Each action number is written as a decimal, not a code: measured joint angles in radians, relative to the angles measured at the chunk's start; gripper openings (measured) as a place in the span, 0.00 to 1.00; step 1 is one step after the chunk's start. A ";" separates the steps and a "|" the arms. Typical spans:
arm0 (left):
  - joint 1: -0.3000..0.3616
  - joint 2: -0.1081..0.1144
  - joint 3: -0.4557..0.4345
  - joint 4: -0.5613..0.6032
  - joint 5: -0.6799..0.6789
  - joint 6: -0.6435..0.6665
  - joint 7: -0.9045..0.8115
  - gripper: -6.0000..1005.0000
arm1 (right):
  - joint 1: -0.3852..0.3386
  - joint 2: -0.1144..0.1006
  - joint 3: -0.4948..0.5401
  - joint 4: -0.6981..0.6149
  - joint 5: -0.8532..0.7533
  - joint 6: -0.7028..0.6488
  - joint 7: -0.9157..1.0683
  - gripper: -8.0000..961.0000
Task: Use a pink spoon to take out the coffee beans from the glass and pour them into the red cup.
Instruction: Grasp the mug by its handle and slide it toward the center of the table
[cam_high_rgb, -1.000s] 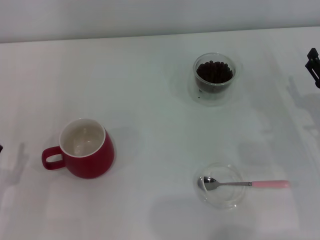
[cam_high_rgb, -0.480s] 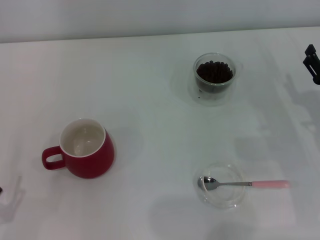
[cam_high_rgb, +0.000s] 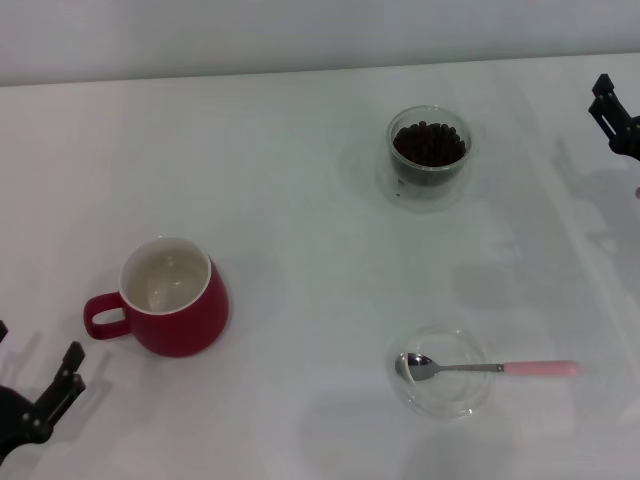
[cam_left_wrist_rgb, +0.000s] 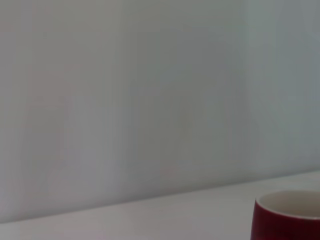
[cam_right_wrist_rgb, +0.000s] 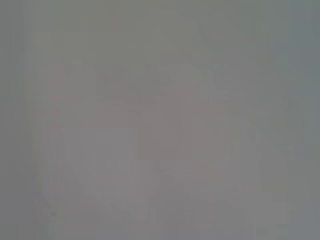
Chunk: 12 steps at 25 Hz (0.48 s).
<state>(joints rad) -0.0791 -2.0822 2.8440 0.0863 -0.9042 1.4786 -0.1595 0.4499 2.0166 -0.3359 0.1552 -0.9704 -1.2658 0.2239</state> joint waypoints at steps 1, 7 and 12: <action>-0.006 0.000 0.000 0.001 0.000 -0.013 0.000 0.89 | 0.001 0.000 0.000 0.001 -0.001 0.000 0.000 0.89; -0.031 -0.002 -0.004 0.009 -0.004 -0.068 -0.001 0.88 | 0.000 0.000 0.000 0.002 -0.001 0.000 0.000 0.89; -0.052 -0.002 -0.002 0.010 -0.004 -0.082 0.000 0.88 | -0.001 0.000 0.000 0.003 -0.001 0.000 0.000 0.89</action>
<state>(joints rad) -0.1307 -2.0847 2.8425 0.0965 -0.9079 1.3964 -0.1596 0.4489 2.0170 -0.3359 0.1579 -0.9716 -1.2654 0.2239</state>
